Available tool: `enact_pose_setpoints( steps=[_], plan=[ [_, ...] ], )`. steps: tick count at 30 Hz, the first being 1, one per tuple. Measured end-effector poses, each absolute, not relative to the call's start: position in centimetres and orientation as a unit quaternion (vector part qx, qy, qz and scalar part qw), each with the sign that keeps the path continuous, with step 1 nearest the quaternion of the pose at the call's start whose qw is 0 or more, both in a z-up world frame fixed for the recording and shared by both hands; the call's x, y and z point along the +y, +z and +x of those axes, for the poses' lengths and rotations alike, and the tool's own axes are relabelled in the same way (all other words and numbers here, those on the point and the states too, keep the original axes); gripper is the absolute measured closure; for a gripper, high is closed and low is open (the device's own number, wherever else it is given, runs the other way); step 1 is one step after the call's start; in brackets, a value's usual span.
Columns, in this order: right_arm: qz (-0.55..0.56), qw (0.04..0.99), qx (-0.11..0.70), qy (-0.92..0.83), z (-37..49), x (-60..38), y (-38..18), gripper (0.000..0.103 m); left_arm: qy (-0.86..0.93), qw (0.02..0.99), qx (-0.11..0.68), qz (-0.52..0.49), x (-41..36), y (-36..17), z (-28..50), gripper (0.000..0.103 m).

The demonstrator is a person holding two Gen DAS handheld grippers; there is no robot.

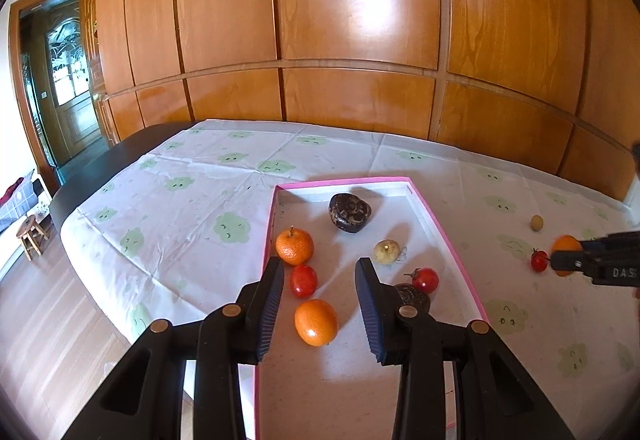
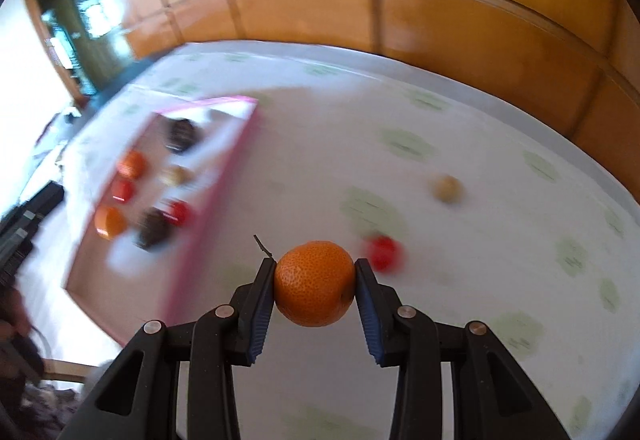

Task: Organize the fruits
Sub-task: 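Lower the mandarin into the tray and open the right gripper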

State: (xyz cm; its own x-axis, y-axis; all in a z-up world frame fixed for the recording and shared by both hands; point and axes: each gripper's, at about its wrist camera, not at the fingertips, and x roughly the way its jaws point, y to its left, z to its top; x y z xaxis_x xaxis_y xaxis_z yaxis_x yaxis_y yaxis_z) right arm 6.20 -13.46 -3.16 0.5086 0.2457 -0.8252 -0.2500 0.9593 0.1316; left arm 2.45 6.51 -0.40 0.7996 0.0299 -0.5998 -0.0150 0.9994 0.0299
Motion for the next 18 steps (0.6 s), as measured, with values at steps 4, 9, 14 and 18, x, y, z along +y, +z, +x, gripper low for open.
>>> enact_pose_setpoints(
  steps=[4,9,14,18],
  plan=[
    [0.019,0.861,0.468,0.199,7.6,-8.9,-2.1,0.064,0.02,0.948,0.318,0.003,7.4,-0.6,2.4,0.065],
    [0.03,0.849,0.469,0.239,9.6,-3.8,-2.0,0.064,0.033,0.946,0.322,-0.006,8.6,-0.9,2.3,0.065],
    [0.019,0.836,0.484,0.256,11.1,0.3,-3.0,0.064,0.042,0.944,0.326,-0.013,9.6,-1.3,2.3,0.065],
    [0.01,0.822,0.504,0.264,12.2,2.4,-4.4,0.064,0.046,0.944,0.327,-0.015,10.0,-1.5,2.3,0.065]
  ],
)
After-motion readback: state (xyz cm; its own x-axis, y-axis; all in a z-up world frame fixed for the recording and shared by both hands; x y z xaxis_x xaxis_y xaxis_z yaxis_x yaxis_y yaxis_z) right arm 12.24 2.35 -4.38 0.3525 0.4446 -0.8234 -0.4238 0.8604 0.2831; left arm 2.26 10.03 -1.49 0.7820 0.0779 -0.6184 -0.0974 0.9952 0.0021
